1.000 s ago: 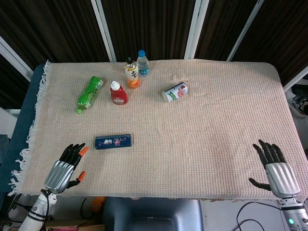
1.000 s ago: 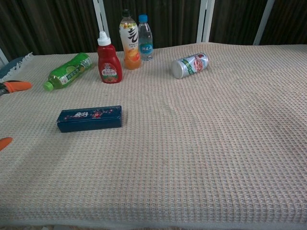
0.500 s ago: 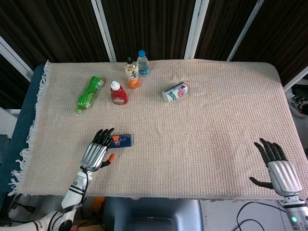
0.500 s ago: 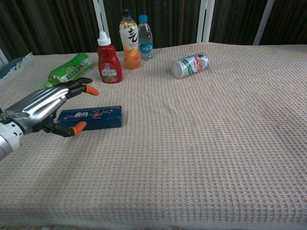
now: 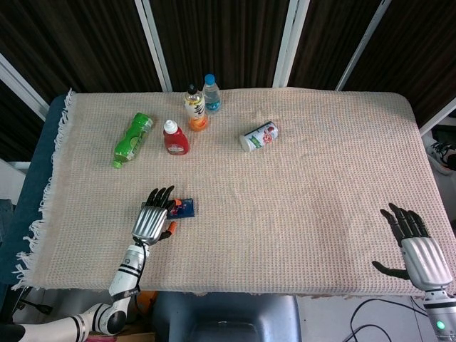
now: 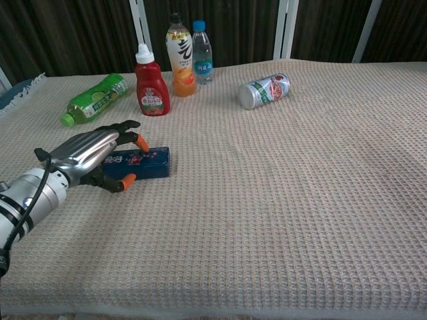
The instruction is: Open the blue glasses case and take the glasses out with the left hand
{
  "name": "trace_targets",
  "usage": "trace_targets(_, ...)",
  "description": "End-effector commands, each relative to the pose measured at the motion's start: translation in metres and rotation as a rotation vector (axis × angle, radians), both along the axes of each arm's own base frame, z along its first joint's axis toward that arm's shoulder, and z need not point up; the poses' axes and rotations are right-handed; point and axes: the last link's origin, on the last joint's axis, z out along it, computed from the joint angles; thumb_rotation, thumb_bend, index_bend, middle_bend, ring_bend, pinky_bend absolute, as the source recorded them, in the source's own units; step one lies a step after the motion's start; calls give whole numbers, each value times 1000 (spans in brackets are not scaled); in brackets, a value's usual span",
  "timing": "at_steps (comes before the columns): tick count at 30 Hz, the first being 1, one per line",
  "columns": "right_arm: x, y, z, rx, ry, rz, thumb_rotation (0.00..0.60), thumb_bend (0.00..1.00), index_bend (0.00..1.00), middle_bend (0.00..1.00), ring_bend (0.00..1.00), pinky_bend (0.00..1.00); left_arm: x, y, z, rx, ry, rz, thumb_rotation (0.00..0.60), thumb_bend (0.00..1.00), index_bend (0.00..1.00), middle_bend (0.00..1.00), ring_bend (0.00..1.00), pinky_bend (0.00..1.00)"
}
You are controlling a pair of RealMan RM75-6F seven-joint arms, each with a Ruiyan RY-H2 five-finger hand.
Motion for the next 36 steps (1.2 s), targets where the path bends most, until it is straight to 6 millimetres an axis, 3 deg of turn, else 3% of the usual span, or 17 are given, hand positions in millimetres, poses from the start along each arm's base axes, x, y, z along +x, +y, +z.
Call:
trace_targets(1, 0, 0, 0, 1, 1, 0, 600, 176, 0, 0, 0, 0, 0, 2, -1, 2, 2, 7, 600, 385, 316, 0, 0, 0)
trace_targets(18, -1, 0, 0, -2, 9, -4, 600, 176, 0, 0, 0, 0, 1, 5, -4, 4, -13, 14, 600, 424, 483, 30, 0, 0)
trace_targets(36, -1, 0, 0, -5, 12, -5, 600, 176, 0, 0, 0, 0, 2, 7, -2, 21, -20, 8, 600, 454, 590, 74, 0, 0)
